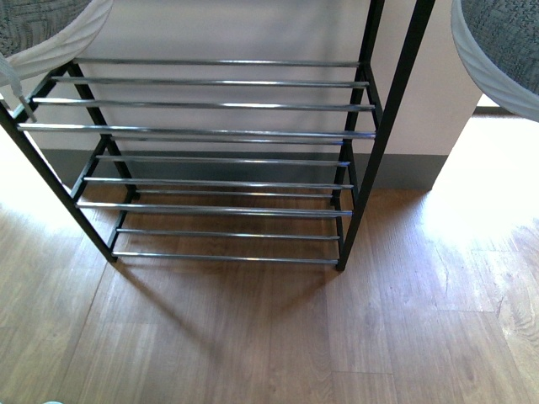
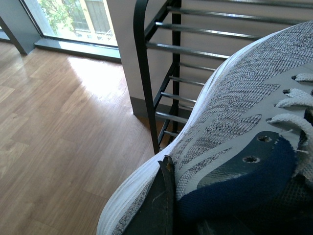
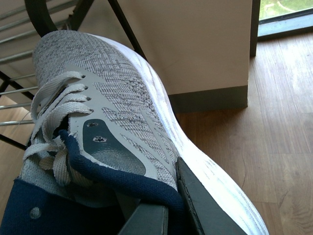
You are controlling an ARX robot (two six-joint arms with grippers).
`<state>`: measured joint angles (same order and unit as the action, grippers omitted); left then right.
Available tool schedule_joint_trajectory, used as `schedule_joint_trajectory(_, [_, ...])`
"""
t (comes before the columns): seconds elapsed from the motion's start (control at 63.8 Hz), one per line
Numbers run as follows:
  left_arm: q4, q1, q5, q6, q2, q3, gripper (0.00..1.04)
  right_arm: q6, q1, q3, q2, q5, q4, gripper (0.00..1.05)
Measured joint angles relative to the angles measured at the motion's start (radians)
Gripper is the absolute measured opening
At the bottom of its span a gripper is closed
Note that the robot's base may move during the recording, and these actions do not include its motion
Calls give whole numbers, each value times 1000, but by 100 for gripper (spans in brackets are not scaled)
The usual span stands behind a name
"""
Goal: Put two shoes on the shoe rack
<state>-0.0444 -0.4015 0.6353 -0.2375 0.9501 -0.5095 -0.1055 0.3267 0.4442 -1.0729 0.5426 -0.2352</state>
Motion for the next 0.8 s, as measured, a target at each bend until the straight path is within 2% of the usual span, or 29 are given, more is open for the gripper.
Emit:
schedule_joint_trajectory(0.627, [0, 0, 1, 1, 0, 0, 2, 0, 0, 0, 0, 1, 0, 1])
schedule_joint_trajectory(0.737, [0, 0, 1, 1, 0, 0, 2, 57, -8, 21, -30, 167, 12, 1])
schedule_joint_trajectory(0.8, [0, 0, 1, 1, 0, 0, 2, 55, -62, 58, -49, 173, 33, 1])
